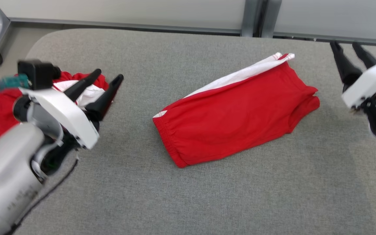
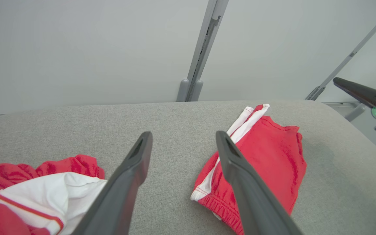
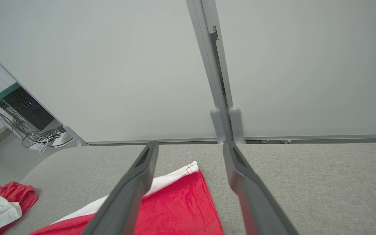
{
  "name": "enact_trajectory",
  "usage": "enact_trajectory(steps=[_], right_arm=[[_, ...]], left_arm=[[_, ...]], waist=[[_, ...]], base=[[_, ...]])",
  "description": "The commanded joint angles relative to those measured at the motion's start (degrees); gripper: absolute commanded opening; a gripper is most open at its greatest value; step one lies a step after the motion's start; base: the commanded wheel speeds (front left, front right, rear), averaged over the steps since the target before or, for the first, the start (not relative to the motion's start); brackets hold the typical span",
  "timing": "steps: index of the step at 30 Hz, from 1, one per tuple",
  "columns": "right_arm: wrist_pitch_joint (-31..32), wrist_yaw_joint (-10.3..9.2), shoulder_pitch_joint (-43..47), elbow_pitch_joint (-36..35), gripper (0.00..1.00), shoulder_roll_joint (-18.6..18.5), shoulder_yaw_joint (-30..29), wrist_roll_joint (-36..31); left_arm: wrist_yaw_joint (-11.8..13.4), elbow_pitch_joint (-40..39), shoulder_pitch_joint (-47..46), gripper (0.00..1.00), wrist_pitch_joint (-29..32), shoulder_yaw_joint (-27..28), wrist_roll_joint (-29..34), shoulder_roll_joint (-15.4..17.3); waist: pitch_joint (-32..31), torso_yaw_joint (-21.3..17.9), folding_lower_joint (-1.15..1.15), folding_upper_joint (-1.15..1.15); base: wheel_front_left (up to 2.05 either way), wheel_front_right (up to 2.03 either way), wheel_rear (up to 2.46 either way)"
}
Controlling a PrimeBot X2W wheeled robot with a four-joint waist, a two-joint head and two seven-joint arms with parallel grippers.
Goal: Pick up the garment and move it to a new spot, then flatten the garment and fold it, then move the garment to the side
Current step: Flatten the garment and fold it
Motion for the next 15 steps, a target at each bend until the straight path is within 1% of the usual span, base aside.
enact_trajectory(steps=[1, 3, 4, 6, 8, 10, 11, 13, 15], right_arm=[[-1.7, 0.02, 2.03, 0.45, 1.0, -0.02, 0.5, -0.29], [-2.61, 0.03, 3.6, 1.34, 1.0, 0.38, 1.19, 0.24], [-2.61, 0.03, 3.6, 1.34, 1.0, 0.38, 1.19, 0.24], [-2.84, 0.03, 4.3, 2.69, 1.0, 0.48, 1.84, 0.55], [-2.78, 0.02, 4.37, 4.39, 1.0, 0.53, 2.29, 0.82], [-1.87, 0.02, 3.77, 6.27, 1.0, 0.57, 2.8, 1.51], [-1.58, 0.03, 3.32, 7.11, 1.0, 0.46, 3.11, 1.67], [-0.55, 0.03, 2.26, 8.9, 1.0, 0.03, 3.53, 2.32], [0.36, 0.02, 1.35, 10.7, 1.0, -0.6, 4.19, 2.32]], left_arm=[[1.94, -1.27, 1.92, 1.0, -3.56, 0.06, 2.19, -0.3], [5.06, -3.15, 4.52, 1.0, -8.45, 0.3, 4.34, -0.86], [5.06, -3.15, 4.52, 1.0, -8.45, 0.3, 4.34, -0.86], [8.37, -5.16, 6.84, 1.0, -11.95, 0.53, 6.72, -1.55], [11.37, -7.34, 9.06, 1.0, -13.75, 2.0, 9.16, -2.61], [13.65, -9.46, 11.49, 1.0, -14.37, 3.78, 12.15, -3.82], [14.78, -11.05, 12.49, 1.0, -14.4, 5.88, 14.56, -4.84], [16.08, -13.81, 15.83, 1.0, -14.4, 10.0, 19.32, -6.83], [16.56, -16.05, 19.4, 1.0, -14.32, 13.73, 23.85, -9.33]], waist=[[-1.09, 0.16, 0.0, 0.0], [-1.23, 0.66, 0.0, 0.0], [-1.23, 0.66, 0.0, 0.0], [-1.05, 1.33, 0.0, 0.0], [-0.62, 2.16, 0.0, 0.0], [0.08, 3.18, 0.0, 0.0], [0.46, 3.8, 0.0, 0.0], [1.37, 5.14, 0.0, 0.0], [2.24, 6.44, 0.0, 0.0]], base=[[0.0, 0.0, 0.0], [0.0, 0.0, 0.0], [0.0, 0.0, 0.0], [0.0, 0.0, 0.0], [0.0, 0.0, 0.0], [0.0, 0.0, 0.0], [0.0, 0.0, 0.0], [0.0, 0.0, 0.0], [0.0, 0.0, 0.0]])
